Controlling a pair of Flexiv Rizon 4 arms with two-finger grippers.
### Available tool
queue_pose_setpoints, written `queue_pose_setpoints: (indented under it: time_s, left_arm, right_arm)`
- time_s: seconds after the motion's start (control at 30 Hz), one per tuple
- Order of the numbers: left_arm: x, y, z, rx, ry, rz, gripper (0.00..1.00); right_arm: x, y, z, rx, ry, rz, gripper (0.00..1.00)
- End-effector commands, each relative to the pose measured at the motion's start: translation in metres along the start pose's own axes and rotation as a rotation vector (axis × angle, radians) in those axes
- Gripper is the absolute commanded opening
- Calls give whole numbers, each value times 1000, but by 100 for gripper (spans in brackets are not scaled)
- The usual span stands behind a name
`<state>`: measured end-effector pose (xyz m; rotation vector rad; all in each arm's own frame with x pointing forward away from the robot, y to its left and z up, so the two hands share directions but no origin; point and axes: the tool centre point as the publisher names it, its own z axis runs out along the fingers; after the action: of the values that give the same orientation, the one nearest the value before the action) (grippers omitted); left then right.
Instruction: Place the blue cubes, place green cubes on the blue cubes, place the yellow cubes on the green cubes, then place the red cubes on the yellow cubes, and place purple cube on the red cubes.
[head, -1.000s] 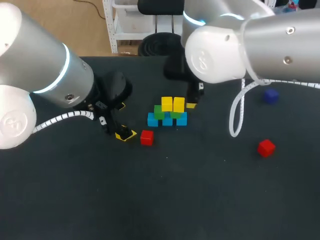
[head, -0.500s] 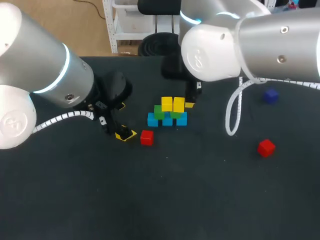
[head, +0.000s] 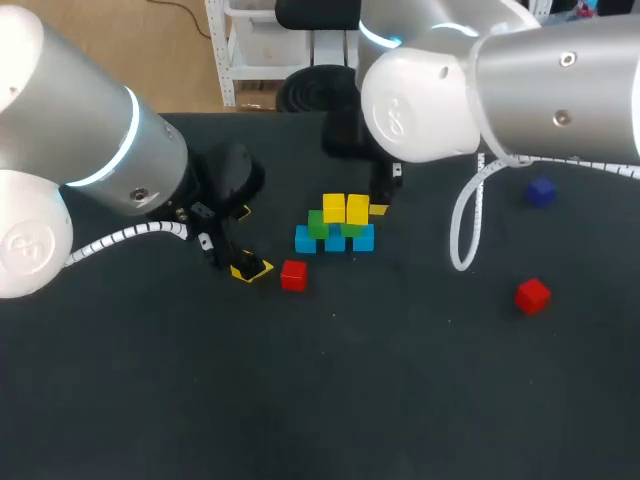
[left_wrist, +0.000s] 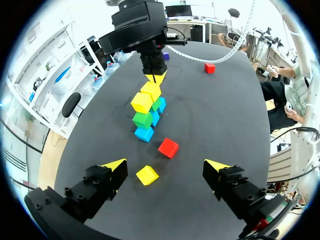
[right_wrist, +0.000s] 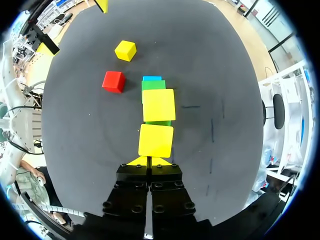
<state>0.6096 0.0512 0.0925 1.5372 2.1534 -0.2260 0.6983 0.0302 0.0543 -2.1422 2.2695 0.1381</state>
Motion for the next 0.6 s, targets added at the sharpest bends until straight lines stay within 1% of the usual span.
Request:
queue_pose_setpoints:
  time_s: [0.03, 0.6]
  left_arm:
    - [-1, 1, 0, 0, 3, -1, 100]
    - [-1, 1, 0, 0, 3, -1, 100]
  right_arm:
    - [-1, -1, 0, -3, 1, 1, 0]
    - [-2, -2, 1, -2, 2, 3, 0]
